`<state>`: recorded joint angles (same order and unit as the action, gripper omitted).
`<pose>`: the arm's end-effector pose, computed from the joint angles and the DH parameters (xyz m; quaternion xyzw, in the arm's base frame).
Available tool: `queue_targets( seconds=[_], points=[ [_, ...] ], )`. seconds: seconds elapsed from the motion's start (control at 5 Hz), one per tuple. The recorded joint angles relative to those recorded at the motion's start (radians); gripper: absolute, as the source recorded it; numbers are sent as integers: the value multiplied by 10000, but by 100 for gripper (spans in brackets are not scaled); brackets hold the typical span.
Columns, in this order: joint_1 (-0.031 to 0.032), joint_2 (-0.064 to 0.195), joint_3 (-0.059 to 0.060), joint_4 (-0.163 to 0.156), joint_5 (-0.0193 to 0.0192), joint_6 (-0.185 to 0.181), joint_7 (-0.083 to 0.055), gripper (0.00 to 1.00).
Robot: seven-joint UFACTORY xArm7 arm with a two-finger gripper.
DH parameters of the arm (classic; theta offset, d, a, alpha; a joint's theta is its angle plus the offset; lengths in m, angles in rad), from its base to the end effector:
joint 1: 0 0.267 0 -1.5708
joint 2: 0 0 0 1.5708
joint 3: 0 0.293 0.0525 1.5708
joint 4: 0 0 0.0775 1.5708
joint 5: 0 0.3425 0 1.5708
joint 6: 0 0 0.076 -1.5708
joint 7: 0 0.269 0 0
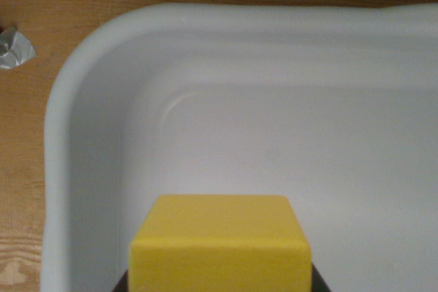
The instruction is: Pick yellow cube
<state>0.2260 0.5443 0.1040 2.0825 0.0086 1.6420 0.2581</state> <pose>0.5597 0.1840 0.2829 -0.9978 -0.0299 0.0574 0.0156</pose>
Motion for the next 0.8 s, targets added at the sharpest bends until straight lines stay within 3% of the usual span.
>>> queue_targets(
  seconds=[0.8],
  points=[
    [2,-47,3,153,3,200,7,100]
  ],
)
